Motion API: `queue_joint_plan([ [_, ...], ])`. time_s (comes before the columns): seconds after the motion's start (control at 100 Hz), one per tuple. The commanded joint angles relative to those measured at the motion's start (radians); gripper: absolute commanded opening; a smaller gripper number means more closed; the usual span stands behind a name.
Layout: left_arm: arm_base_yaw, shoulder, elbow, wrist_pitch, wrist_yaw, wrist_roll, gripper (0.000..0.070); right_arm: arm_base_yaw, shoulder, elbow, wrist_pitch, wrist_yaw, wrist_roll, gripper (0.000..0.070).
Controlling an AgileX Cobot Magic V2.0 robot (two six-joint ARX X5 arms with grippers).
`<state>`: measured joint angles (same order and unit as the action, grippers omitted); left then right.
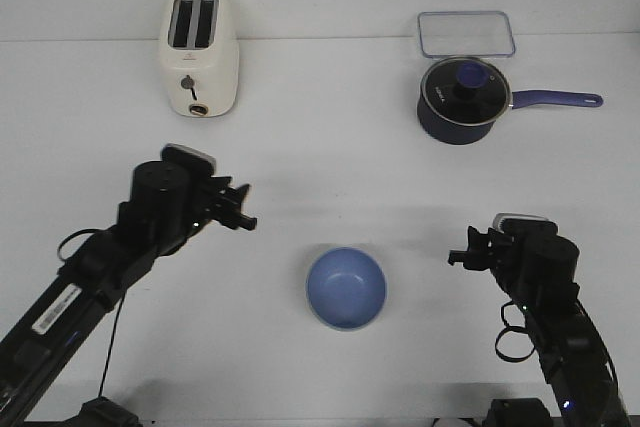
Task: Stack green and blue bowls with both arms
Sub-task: 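Open the left gripper and withdraw it from the stacked bowls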
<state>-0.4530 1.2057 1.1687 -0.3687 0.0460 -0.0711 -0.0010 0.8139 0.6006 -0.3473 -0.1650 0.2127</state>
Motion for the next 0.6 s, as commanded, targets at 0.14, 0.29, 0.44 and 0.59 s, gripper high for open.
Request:
queue_joint_plan([
  [0.14,0.206,-0.147,-0.008,-0.023,-0.077,0.068,0.0013,0.0,-0.027,0.007,0.071,-0.077,-0.042,0.0],
  [0.29,0.337,-0.328,-0.187,0.086,-0.077,0.063,0.0013,0.0,-0.142,-0.013,0.128,-0.072,-0.105,0.0],
  [0.44,0.41,-0.582,-0.468,0.292,-0.056,0.09,0.0012,0.001,-0.33,-0.111,0.268,-0.077,-0.145,0.0],
  [0.59,0.436,-0.789,-0.68,0.435,-0.057,0.084,0.0012,0.001,-0.445,-0.177,0.304,-0.033,-0.15,0.0],
])
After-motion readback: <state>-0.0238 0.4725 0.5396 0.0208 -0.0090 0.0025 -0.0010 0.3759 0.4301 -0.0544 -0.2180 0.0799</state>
